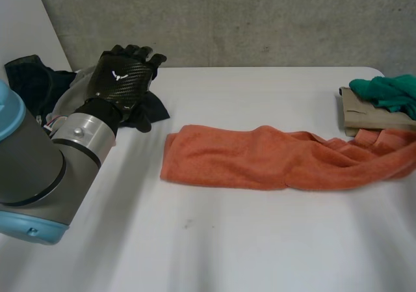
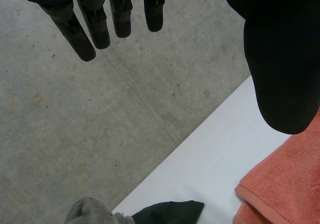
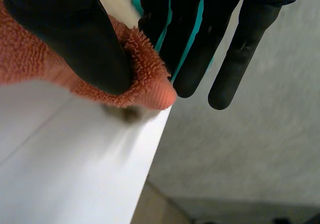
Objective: Fold the laundry.
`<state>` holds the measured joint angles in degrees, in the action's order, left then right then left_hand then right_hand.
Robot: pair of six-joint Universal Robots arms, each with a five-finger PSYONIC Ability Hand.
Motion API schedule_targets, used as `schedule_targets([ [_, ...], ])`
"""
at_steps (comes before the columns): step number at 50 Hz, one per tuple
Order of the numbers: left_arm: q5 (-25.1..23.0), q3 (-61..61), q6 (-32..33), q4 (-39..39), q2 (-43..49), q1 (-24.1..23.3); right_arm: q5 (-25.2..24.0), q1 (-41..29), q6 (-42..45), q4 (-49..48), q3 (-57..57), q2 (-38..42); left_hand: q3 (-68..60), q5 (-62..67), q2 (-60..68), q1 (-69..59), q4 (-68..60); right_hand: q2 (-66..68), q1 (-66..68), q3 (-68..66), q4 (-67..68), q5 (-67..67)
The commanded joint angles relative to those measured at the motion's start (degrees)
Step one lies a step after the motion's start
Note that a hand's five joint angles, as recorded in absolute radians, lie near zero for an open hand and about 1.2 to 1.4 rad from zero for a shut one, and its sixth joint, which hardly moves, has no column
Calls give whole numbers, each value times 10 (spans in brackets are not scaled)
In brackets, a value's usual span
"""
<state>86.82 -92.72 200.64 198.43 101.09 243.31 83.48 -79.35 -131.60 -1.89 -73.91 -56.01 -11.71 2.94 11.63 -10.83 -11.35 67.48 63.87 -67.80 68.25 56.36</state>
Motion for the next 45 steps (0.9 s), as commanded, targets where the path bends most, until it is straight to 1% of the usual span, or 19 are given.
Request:
schedule_targets([
  [1,7,-7,0,-2,-18,0,5,-122,8,-63,8,-61,17,-29,-16,8,14,125,161,-122,117,136],
  [5,7,-13,-1,-2,-33,8,-31,-219,10,-124,-6,-65,17,-29,-16,8,14,125,161,-122,117,136],
  [6,5,-15,-1,-2,-39,13,-60,-265,14,-151,-13,-62,17,-29,-16,8,14,125,161,-122,117,136],
  [7,5,-16,-1,-2,-41,15,-76,-286,17,-165,-19,-59,17,-29,-16,8,14,125,161,-122,117,136],
  [8,4,-17,-2,-2,-45,21,-114,-335,24,-194,-27,-50,17,-29,-16,8,14,125,161,-122,117,136],
  [11,4,-18,-2,-3,-49,26,-162,-389,28,-221,-36,-27,17,-29,-16,8,14,125,161,-122,117,136],
  [12,4,-18,-3,-5,-49,29,-193,-423,32,-233,-40,-6,17,-29,-16,8,14,125,161,-122,117,136],
  [17,4,-20,-3,-10,-48,35,-237,-495,56,-239,-30,73,17,-29,-16,8,14,125,161,-122,117,136],
  [20,5,-20,-3,-10,-47,36,-225,-516,88,-238,1,119,17,-29,-16,8,14,125,161,-122,117,136],
  [23,4,-18,-3,-9,-45,37,-198,-524,111,-232,18,127,17,-29,-16,8,14,110,146,-107,102,121],
  [24,4,-15,-3,-7,-42,36,-176,-523,116,-229,19,118,17,-29,-16,8,14,-228,-192,231,-236,-217],
  [25,4,-11,-3,-7,-40,35,-166,-522,115,-227,17,111,17,-29,-16,8,14,-393,-357,396,-401,-382],
  [28,4,3,-3,-7,-30,32,-130,-510,72,-225,-3,74,17,-29,-16,8,14,-575,-539,578,-583,-564],
  [33,7,39,1,-6,-4,16,-87,-476,-60,-196,-48,-5,17,-29,-16,8,14,-575,-539,578,-583,-564],
  [34,7,54,0,-6,11,9,-71,-456,-106,-169,-61,-18,17,-29,-16,8,14,-575,-539,578,-583,-564],
  [37,7,79,-1,-8,36,-6,-48,-430,-158,-118,-68,-27,17,-29,-16,8,14,-575,-539,578,-583,-564],
  [38,7,95,-1,-8,55,-19,-33,-414,-184,-71,-67,-29,17,-29,-16,8,14,-575,-539,578,-583,-564],
  [42,8,135,2,-11,110,-56,-6,-376,-221,40,-56,-22,17,-29,-16,8,14,-575,-539,578,-583,-564],
  [45,11,156,6,-16,145,-78,4,-352,-239,89,-55,-15,17,-29,-16,8,14,-575,-539,578,-583,-564],
])
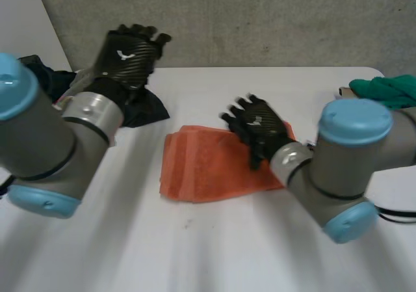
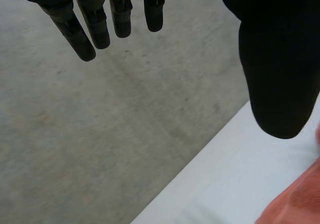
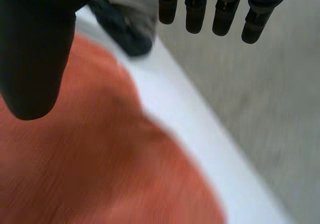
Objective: Fold the laundry.
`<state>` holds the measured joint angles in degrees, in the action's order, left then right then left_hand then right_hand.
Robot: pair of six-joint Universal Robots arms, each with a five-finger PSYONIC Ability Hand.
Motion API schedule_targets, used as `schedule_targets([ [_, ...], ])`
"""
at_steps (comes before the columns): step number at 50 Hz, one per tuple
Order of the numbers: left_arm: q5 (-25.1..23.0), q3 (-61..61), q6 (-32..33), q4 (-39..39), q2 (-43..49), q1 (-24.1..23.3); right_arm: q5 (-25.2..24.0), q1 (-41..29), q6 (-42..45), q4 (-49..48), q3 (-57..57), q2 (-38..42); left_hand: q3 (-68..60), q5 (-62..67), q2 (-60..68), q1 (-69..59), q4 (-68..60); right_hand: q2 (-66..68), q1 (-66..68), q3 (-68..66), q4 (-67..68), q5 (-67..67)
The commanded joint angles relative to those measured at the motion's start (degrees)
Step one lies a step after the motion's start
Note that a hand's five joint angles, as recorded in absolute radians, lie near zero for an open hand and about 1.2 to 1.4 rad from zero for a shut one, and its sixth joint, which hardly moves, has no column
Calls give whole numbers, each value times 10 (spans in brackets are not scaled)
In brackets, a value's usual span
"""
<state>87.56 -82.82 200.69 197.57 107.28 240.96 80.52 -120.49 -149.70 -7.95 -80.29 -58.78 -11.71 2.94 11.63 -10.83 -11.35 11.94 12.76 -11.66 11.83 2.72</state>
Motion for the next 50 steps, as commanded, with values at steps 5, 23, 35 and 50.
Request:
schedule_targets([
  [5,31,85,30,-41,135,-87,39,104,-103,171,-3,15,17,-29,-16,8,14,66,58,-69,67,58],
  [23,101,91,61,-67,174,-108,48,126,-262,81,-31,35,17,-29,-16,8,14,270,262,-273,271,262],
  [35,111,76,22,-66,147,-99,129,140,-163,35,-74,11,17,-29,-16,8,14,681,672,-683,682,673],
  [50,104,44,23,-61,92,-66,22,144,93,7,-59,-74,17,-29,-16,8,14,681,672,-683,682,673],
])
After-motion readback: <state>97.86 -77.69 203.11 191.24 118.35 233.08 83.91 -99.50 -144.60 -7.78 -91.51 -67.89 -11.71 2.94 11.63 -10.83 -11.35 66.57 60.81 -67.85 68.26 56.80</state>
